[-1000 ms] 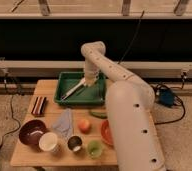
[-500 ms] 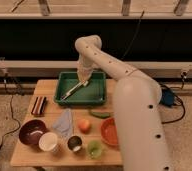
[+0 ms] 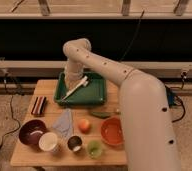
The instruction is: Place fork in purple bowl
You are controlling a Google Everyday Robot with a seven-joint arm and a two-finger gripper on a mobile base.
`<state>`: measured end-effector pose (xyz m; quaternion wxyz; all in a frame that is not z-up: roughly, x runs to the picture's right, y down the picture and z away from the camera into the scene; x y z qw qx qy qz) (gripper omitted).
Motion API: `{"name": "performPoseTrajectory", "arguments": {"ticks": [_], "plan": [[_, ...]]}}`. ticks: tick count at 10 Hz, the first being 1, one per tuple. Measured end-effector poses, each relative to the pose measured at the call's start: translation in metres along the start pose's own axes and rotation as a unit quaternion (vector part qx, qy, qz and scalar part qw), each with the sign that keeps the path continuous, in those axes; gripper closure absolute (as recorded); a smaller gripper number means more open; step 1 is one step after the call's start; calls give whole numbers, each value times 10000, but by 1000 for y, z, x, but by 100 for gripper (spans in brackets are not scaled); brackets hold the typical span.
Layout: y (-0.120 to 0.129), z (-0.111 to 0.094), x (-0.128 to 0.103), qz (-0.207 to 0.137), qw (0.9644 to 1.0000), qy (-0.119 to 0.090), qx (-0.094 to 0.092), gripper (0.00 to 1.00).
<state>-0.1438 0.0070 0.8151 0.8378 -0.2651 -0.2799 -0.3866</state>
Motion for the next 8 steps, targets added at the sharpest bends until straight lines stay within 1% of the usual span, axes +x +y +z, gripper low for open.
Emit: {"name": "performPoseTrajectory", "arguments": {"ticks": [1, 3, 4, 6, 7, 8], "plan": [[-4, 7, -31, -247, 9996, -164, -14, 100], [-5, 12, -56, -466, 9983, -337, -2, 100], [-4, 12, -72, -608, 9970, -473, 38, 100], [-2, 9, -87, -774, 9950, -631, 89, 100], [0, 10, -99, -901, 9930, -749, 113, 100], [0, 10, -101, -922, 9927, -764, 120, 100]]}}
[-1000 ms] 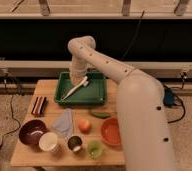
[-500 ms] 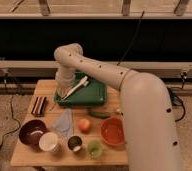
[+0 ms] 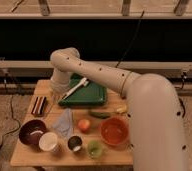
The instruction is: Place fork in purple bowl
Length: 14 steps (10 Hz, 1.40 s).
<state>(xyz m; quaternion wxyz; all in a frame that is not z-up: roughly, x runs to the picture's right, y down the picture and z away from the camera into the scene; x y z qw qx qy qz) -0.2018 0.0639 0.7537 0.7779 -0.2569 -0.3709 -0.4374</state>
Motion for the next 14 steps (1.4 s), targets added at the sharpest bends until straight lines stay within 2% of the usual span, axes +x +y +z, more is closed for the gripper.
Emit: {"name": "performPoseTrajectory", "arguments": {"ticks": [6, 8, 10, 13, 14], "plan": [[1, 0, 1, 9, 10000, 13, -14, 100], [-1, 7, -4, -151, 9998, 30, -158, 100], [-13, 27, -23, -447, 9984, 1, -358, 100], [-53, 75, -71, -1022, 9924, -163, -668, 100], [-58, 86, -82, -1149, 9904, -210, -733, 100]]}}
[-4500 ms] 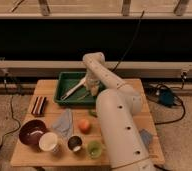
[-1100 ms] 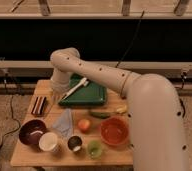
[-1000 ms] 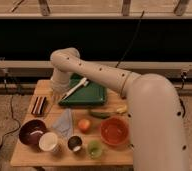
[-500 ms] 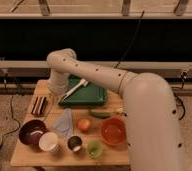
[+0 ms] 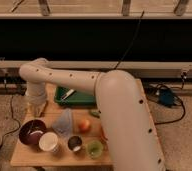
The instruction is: Place fork in purple bowl
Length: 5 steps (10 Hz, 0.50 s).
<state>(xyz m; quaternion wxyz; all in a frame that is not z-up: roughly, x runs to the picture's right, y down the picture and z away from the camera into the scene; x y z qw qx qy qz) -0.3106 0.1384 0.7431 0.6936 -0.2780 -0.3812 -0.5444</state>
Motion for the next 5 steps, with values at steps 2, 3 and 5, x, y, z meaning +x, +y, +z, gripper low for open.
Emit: {"name": "performPoseTrajectory", "arguments": {"ticks": [2, 3, 5], "plan": [[-10, 21, -26, -368, 9992, -86, -138, 100], [-11, 26, -37, -498, 9986, -110, -160, 100], [-8, 35, -49, -687, 9973, -161, -211, 100]]}}
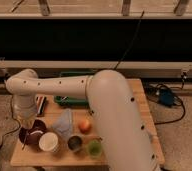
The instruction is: Place fork in purple bowl
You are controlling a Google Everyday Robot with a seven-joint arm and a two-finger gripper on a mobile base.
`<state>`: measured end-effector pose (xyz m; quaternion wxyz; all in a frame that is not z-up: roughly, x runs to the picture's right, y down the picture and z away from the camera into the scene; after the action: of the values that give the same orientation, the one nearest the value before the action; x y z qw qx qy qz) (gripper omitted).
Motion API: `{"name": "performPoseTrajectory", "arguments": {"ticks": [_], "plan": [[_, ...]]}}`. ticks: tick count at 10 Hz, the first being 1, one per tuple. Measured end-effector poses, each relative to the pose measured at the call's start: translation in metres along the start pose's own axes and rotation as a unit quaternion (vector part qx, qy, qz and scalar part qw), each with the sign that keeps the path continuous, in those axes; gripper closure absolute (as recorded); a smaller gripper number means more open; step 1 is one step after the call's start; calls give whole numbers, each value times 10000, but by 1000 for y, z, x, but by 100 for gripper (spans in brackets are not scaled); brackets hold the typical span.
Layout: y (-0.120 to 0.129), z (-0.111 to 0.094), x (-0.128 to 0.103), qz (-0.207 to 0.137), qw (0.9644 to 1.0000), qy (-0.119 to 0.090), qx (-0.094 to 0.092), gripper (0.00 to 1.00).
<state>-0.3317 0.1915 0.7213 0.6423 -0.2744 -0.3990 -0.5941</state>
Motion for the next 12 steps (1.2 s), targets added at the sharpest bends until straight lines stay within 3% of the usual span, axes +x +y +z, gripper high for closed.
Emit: {"name": "performPoseTrajectory", "arguments": {"ticks": [4, 5, 9, 10, 12], "plan": [[7, 12, 0, -39, 10000, -62, -28, 100], [8, 15, 2, -25, 10000, -70, -50, 95], [10, 24, 4, -19, 9998, -161, -68, 56], [10, 25, 4, -22, 9998, -184, -63, 41], [10, 27, 4, -24, 9998, -198, -61, 26]]}}
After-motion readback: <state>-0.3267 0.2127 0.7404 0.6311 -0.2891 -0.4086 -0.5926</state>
